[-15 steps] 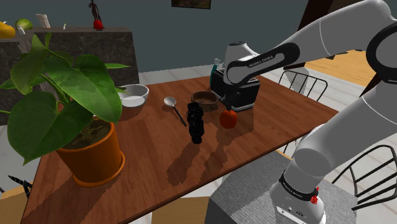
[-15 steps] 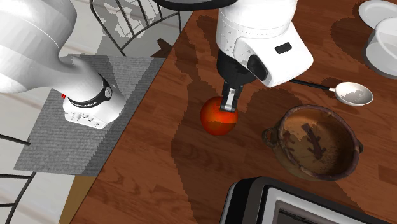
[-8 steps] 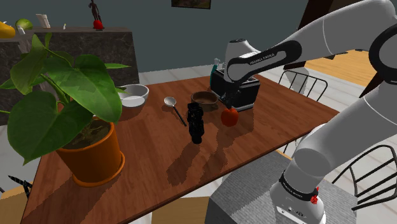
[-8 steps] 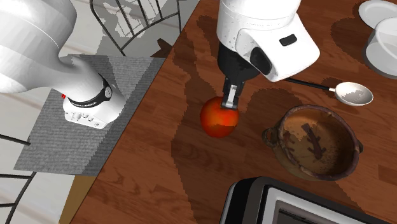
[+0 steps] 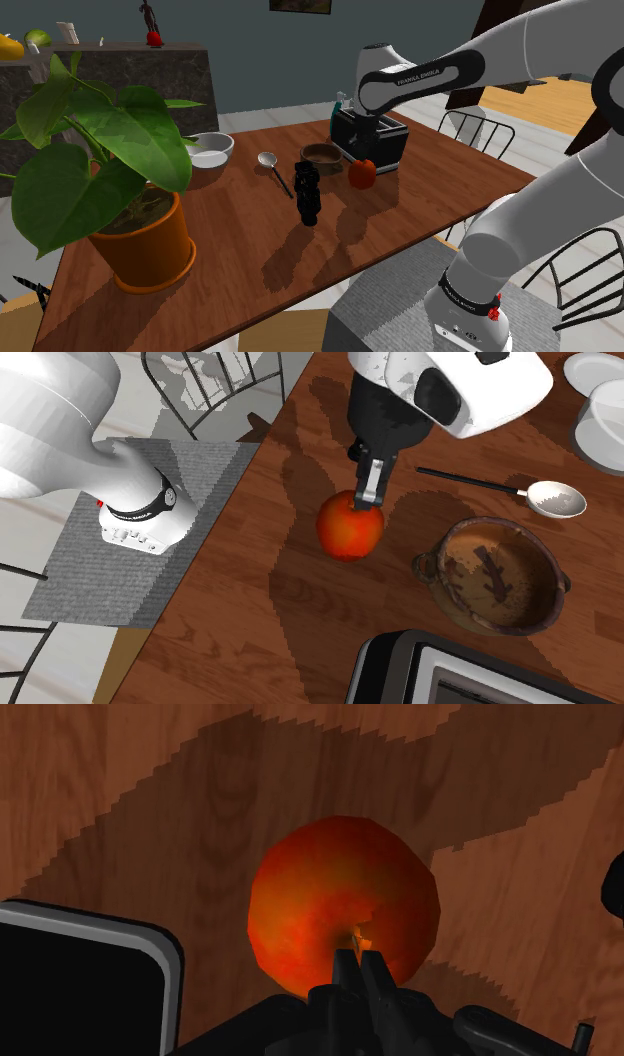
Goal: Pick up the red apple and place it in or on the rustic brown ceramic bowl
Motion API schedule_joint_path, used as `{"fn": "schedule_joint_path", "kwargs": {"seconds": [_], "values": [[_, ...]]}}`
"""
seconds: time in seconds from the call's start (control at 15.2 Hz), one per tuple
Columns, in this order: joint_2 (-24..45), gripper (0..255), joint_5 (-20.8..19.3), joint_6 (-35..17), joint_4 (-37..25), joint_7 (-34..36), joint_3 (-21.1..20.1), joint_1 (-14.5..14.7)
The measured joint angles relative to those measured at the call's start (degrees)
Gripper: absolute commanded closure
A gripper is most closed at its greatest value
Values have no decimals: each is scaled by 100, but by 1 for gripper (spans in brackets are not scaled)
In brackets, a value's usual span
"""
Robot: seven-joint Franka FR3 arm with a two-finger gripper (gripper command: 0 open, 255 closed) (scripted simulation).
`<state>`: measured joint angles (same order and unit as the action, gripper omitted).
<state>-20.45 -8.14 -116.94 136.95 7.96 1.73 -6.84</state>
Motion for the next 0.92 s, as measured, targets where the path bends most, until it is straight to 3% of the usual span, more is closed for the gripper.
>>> {"fn": "schedule_joint_path", "kwargs": {"seconds": [0.92], "values": [[-235, 255, 60, 1093, -864, -128, -19, 14]]}}
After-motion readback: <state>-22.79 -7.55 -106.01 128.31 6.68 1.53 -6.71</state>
